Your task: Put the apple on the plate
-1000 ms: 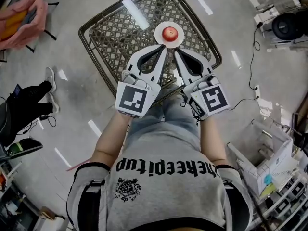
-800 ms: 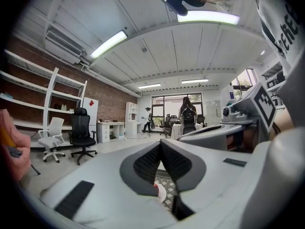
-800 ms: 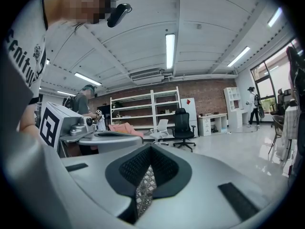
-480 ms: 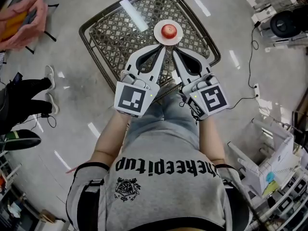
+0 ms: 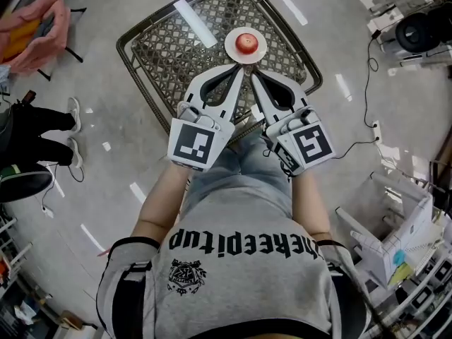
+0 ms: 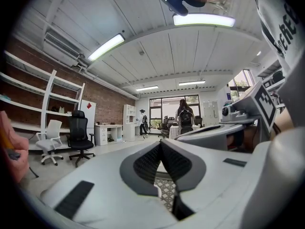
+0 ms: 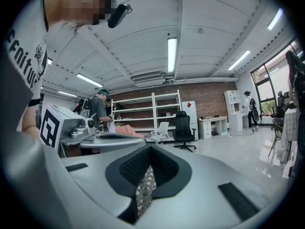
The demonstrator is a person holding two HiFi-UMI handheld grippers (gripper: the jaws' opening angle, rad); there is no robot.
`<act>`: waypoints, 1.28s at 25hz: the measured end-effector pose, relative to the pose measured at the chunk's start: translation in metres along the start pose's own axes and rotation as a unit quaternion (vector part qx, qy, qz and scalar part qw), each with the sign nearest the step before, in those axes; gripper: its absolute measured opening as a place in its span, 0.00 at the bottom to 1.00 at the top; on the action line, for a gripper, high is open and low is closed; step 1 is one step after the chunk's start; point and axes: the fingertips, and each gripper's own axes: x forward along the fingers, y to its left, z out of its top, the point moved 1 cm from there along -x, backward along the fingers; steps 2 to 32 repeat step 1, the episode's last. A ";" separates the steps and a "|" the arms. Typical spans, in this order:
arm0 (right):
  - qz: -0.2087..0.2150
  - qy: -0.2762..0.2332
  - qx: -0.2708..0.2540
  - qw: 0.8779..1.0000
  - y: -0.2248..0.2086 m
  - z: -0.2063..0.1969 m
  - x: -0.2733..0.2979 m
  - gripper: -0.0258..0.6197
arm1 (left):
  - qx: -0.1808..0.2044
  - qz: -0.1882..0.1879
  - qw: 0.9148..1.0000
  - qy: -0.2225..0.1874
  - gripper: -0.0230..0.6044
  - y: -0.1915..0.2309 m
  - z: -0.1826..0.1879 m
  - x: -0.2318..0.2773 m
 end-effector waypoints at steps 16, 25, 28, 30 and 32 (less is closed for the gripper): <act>0.000 0.000 0.000 1.000 0.001 0.000 0.000 0.06 | 0.001 -0.001 1.000 -0.001 0.08 -0.001 0.000 0.000; 0.000 0.000 0.000 1.000 0.001 0.000 0.000 0.06 | 0.001 -0.001 1.000 -0.001 0.08 -0.001 0.000 0.000; 0.000 0.000 0.000 1.000 0.001 0.000 0.000 0.06 | 0.001 -0.001 1.000 -0.001 0.08 -0.001 0.000 0.000; 0.000 0.000 0.000 1.000 0.001 0.000 0.000 0.06 | 0.001 -0.001 1.000 -0.001 0.08 -0.001 0.000 0.000; 0.000 0.000 0.000 1.000 0.001 0.000 0.000 0.06 | 0.001 -0.001 1.000 -0.001 0.08 -0.001 0.000 0.000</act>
